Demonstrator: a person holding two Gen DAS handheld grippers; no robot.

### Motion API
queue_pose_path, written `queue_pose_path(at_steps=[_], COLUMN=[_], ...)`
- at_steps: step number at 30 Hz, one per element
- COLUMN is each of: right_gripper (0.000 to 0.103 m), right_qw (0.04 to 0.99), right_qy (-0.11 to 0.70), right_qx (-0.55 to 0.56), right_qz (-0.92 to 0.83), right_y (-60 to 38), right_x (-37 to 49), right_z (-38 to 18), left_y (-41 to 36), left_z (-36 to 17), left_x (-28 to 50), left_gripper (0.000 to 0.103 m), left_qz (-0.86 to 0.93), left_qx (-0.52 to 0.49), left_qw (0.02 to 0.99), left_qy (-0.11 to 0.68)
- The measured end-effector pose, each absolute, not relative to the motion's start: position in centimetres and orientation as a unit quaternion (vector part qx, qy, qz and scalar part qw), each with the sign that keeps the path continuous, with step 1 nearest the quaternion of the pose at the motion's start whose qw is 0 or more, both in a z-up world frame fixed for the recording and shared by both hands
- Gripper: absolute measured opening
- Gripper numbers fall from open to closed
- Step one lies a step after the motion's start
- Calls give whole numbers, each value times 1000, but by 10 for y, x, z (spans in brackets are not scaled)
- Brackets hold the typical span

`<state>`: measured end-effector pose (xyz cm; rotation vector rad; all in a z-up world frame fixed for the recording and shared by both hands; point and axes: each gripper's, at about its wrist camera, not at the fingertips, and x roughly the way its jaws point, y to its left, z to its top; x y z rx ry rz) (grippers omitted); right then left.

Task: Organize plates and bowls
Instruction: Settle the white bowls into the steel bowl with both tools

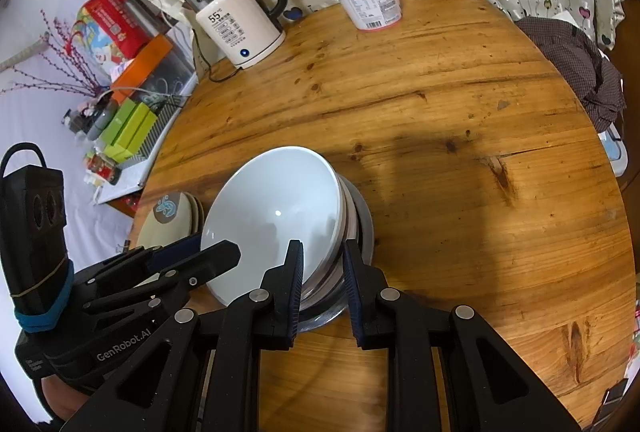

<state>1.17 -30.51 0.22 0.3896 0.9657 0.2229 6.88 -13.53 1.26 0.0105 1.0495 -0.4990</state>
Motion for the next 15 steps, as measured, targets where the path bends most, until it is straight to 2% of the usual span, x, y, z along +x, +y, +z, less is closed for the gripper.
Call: queue_pose_path(at_steps=[15], right_gripper=[20], right_qw=[864], right_qy=[459], right_qx=[179], right_qz=[108], right_y=[-305], right_x=[11], right_z=[3], left_y=[-129], left_z=[15], left_x=[67], left_gripper=[36], left_qz=[-244], left_qx=[-24], left_qw=[838], left_qy=[488])
